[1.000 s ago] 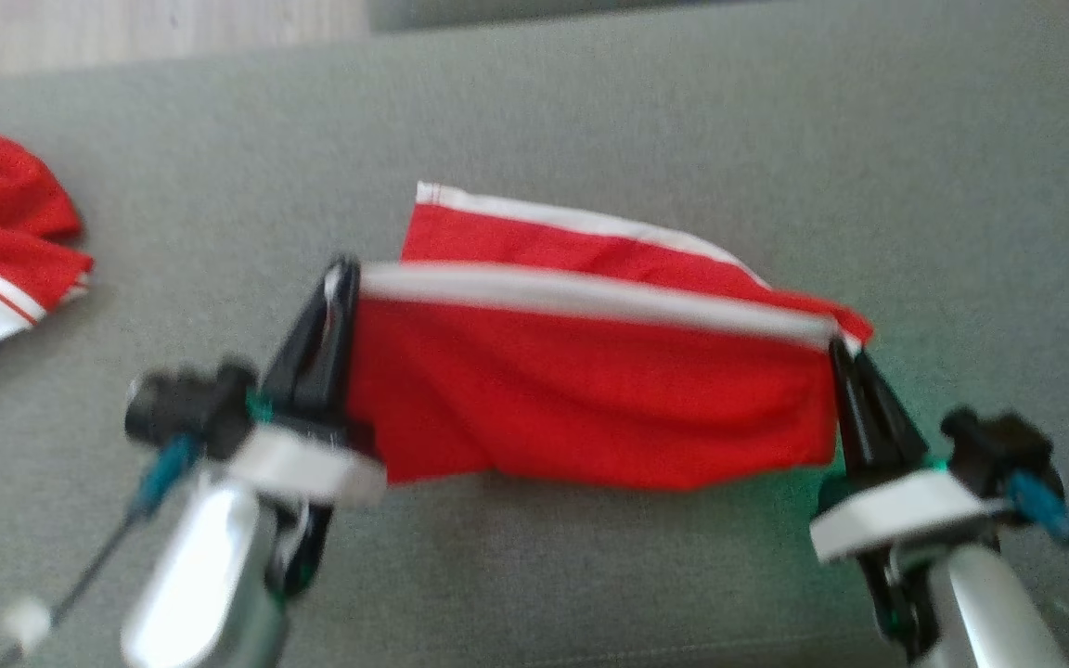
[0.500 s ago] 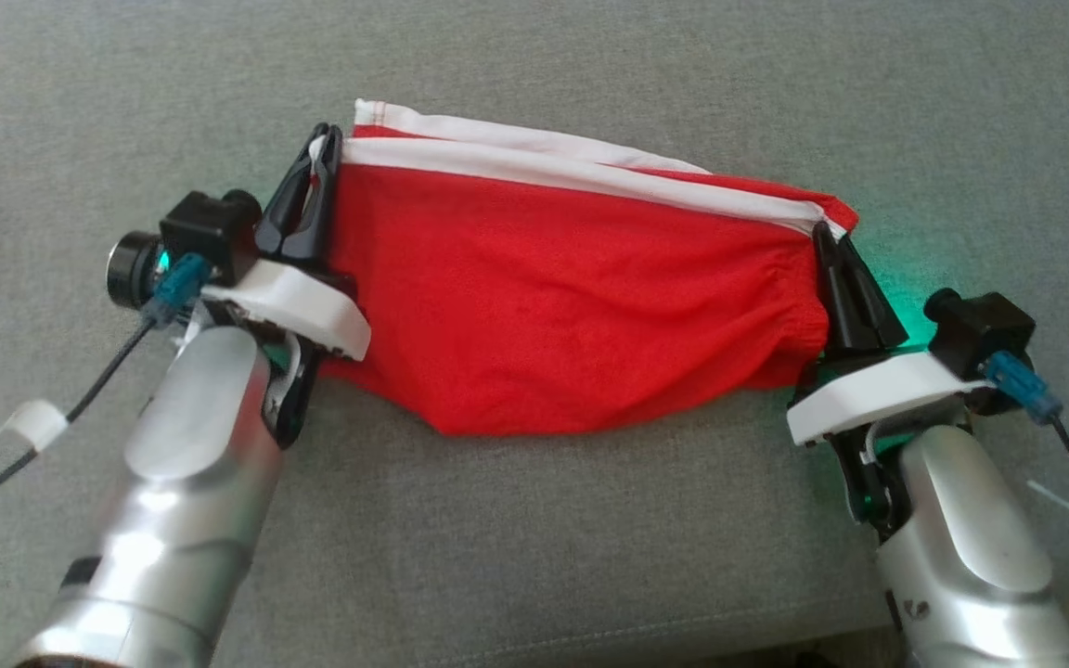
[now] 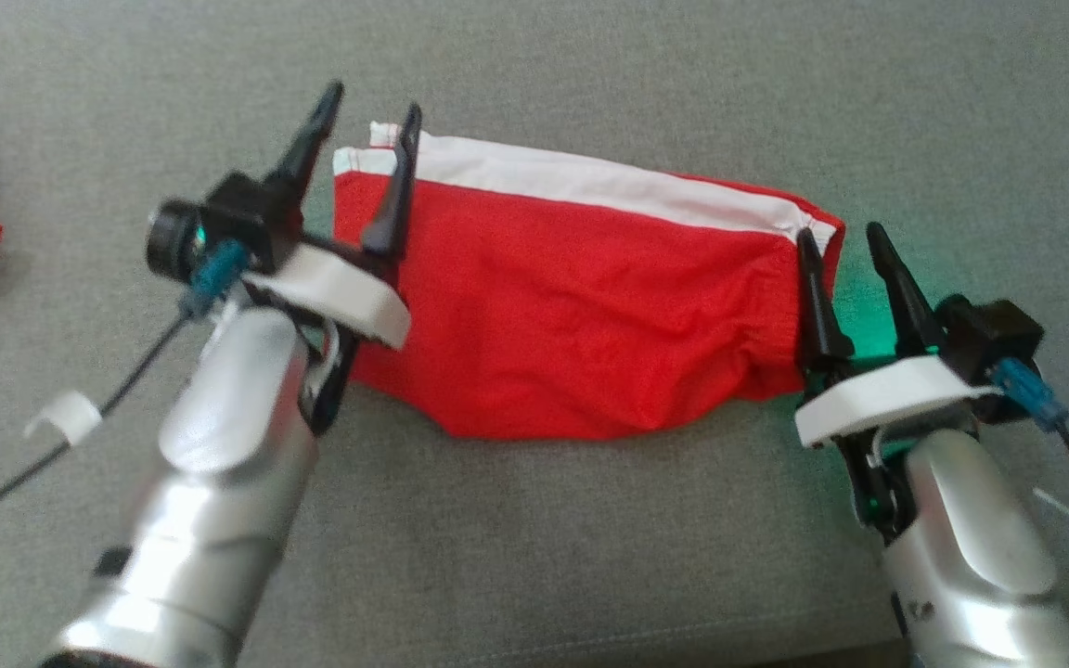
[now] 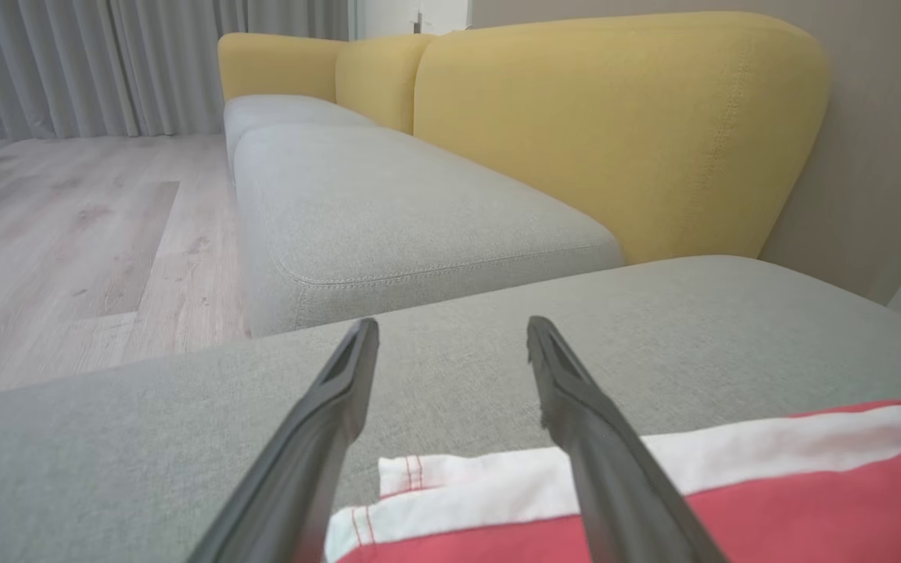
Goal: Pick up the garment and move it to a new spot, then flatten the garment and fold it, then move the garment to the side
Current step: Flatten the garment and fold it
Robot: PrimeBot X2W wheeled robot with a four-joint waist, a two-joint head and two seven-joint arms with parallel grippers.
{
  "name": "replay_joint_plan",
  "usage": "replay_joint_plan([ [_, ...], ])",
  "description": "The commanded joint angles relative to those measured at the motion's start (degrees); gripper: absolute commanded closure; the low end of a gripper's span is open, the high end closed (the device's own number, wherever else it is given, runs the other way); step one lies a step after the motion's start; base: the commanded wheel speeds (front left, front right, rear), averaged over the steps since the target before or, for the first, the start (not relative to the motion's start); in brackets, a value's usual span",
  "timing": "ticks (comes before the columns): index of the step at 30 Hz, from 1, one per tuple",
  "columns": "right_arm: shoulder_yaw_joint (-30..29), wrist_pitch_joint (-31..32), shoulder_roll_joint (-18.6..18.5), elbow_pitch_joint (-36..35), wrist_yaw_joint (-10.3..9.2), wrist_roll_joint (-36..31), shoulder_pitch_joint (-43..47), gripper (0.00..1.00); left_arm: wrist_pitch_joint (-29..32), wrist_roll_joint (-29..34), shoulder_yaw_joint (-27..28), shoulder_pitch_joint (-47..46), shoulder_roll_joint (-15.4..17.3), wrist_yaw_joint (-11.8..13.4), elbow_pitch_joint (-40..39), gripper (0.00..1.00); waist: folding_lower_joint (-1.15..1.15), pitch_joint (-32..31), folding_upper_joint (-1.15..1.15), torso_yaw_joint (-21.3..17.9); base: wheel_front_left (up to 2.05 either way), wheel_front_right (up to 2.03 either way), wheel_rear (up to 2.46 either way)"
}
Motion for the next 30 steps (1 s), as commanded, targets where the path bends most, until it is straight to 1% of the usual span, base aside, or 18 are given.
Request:
replay_joint_plan([
  [1,-0.2,-0.8,-0.1,-2.3,0.43,-1.3,2.1,0.0,-0.5,-0.9,0.5,2.6,1.2,0.1,-1.6,0.0,0.0,-2.3,0.0,0.8,0.0,0.0,0.0],
  [7,-3.2,-0.8,-0.1,-4.8,0.43,-4.1,5.9,0.0,-0.2,-3.7,-2.3,7.0,2.5,0.1,1.6,0.0,0.0,-6.4,0.0,1.7,0.0,0.0,0.0],
  [13,-5.4,0.8,-0.1,-8.8,0.43,-6.0,9.3,0.0,5.2,-8.6,-3.5,10.0,3.4,0.1,5.9,0.0,0.0,-9.3,0.0,1.4,0.0,0.0,0.0],
  [20,-6.1,3.1,-0.1,-13.2,0.43,-6.0,11.6,0.0,9.7,-14.1,-5.2,10.7,3.6,0.1,6.9,0.0,0.0,-9.2,0.0,-0.4,0.0,0.0,0.0],
  [26,-5.8,4.1,-0.1,-16.0,0.43,-5.8,12.4,0.0,11.7,-16.1,-5.1,9.7,4.2,0.1,8.9,0.0,0.0,-8.2,0.0,-1.9,0.0,0.0,0.0],
  [30,-5.9,4.3,-0.1,-17.0,0.43,-5.6,12.5,0.0,14.8,-17.6,-7.1,9.6,3.7,0.1,9.3,0.01,0.0,-7.8,0.0,-2.5,0.0,0.0,0.0],
])
